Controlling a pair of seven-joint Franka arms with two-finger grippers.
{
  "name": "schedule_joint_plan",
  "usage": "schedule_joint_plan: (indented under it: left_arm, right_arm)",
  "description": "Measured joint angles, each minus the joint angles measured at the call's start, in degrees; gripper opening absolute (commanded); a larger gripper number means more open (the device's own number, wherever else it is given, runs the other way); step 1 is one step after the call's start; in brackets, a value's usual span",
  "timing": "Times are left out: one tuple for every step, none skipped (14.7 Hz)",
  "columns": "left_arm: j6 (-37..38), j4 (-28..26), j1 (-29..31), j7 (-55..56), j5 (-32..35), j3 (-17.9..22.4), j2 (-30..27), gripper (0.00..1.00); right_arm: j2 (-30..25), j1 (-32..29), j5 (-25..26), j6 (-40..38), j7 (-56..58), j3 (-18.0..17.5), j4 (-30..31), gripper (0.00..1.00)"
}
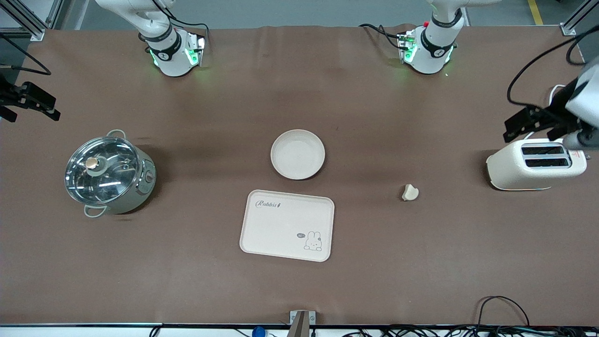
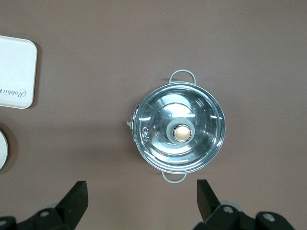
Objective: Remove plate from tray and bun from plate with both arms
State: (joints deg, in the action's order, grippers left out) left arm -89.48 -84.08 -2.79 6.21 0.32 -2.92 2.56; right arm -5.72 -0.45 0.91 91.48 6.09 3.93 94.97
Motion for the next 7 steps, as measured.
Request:
schedule_joint_plan:
  left_arm:
    - [-0.60, -2.02, -1.13, -1.20, 0.00, 1.24, -1.74, 1.00]
    - [-1.79, -4.44, -1.57, -2.80, 0.00, 1.89, -3.31, 1.00]
    - [-3.26, -7.07, -1.63, -3.86, 0.00, 2.20, -4.70, 1.00]
    - [-4.21, -9.27, -1.63, -4.12, 0.00, 2.31, -5.79, 1.00]
    - [-4.76, -10.88, -1.70, -4.12, 0.00, 2.28, -6.54, 1.00]
    - [-5.07, -11.58, -1.84, -4.12, 0.00, 2.14, -6.86, 1.00]
    - [-5.36, -11.56, -1.95, -4.12, 0.00, 1.86, -6.87, 1.00]
  right_arm:
    - [0.01, 0.00, 0.00, 0.00, 0.00, 0.00, 0.00, 1.00]
    - [0.01, 0.00, 0.00, 0.00, 0.00, 0.00, 0.00, 1.00]
    - [0.01, 0.00, 0.00, 0.00, 0.00, 0.00, 0.00, 1.00]
    - [0.01, 0.00, 0.00, 0.00, 0.00, 0.00, 0.00, 1.00]
    - [0.01, 0.00, 0.00, 0.00, 0.00, 0.00, 0.00, 1.00]
    - [0.01, 0.00, -0.05, 0.02, 0.00, 0.00, 0.01, 1.00]
    - [0.01, 0.00, -0.12, 0.03, 0.00, 0.00, 0.01, 1.00]
